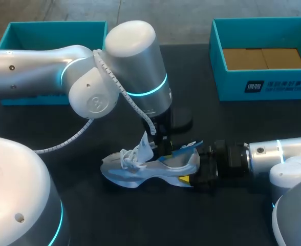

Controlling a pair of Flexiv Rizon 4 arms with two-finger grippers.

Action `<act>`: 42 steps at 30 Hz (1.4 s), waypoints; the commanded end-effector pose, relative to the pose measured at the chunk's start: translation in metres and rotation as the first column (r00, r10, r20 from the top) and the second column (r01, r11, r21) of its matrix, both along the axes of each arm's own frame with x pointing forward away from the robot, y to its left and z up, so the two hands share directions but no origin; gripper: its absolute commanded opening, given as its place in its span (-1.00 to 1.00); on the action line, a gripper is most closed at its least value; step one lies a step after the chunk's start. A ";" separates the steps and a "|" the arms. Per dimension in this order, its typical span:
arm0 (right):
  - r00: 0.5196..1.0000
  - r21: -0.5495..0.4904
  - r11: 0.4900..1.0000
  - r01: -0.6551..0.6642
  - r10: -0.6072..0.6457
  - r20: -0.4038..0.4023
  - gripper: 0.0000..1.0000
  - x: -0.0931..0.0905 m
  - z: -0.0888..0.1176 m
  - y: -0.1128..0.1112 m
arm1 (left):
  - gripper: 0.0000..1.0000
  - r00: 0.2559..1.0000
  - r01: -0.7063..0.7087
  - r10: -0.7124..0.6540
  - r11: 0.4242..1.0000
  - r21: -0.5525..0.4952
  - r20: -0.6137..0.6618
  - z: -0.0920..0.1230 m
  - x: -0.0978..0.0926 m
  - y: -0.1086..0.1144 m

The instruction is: Take the shoe out of the shoebox, open the shoe tongue, remove and reinsert the insole, then place the shoe into the shoebox

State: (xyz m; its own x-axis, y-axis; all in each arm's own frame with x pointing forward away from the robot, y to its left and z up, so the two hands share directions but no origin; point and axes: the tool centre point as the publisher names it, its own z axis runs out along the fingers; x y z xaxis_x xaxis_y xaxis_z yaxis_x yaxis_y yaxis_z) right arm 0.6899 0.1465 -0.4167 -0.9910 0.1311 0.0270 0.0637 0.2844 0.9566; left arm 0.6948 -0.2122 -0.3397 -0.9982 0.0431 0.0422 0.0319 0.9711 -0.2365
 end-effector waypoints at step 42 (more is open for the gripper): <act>1.000 -0.004 1.000 0.001 -0.001 -0.001 -1.00 -0.002 0.000 0.000 | -0.06 0.984 0.039 -0.022 0.995 -0.094 0.177 0.021 -0.038 -0.004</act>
